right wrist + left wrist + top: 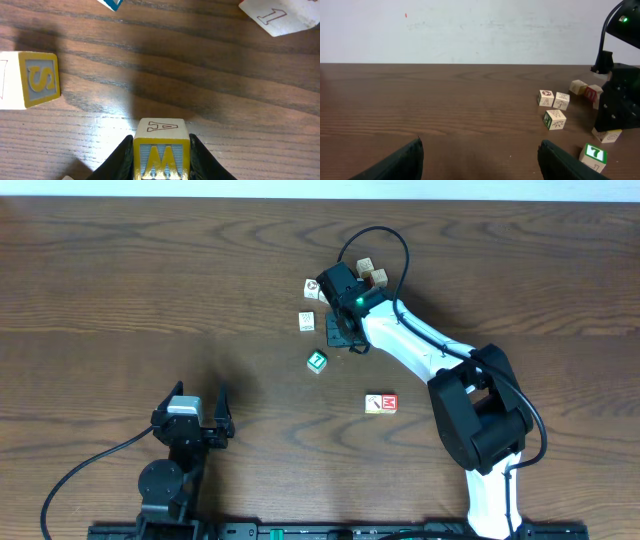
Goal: Lift 4 blocks
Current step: 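Close right gripper on the yellow-bordered M block, then lift yellow block and carry it to the front beside red M block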
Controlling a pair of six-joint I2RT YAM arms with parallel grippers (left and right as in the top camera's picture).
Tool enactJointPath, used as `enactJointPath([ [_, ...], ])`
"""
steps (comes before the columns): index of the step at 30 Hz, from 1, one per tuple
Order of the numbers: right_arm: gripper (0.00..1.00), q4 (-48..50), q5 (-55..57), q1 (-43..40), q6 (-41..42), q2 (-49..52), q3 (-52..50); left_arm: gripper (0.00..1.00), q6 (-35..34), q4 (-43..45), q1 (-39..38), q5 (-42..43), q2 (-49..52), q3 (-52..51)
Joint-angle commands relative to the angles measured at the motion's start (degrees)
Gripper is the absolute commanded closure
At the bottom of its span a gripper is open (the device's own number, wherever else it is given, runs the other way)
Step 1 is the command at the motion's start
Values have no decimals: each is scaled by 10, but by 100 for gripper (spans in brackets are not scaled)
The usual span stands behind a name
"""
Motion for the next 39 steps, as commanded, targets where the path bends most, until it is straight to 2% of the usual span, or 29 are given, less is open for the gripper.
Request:
enactJointPath([
  [1,75,-16,0,3,0,6,4,27,-3,-25,-1,-9,-2,-7],
  [8,74,-28,2,0,-7,-17,9,27,-3,-25,-1,-9,-2,-7],
  [18,73,-71,35,-18,-22,-101,9,27,-3,-25,-1,-9,-2,-7],
  [23,74,-120,37,-41,-27,-163,9,27,-3,-25,-1,-9,-2,-7],
  [30,69,-178,51,-79,-52,-245,9,27,-3,-25,-1,-9,-2,-7],
  [39,71,-278,50,-107,-45,-260,-7,27,-3,-25,-1,-9,-2,-7],
])
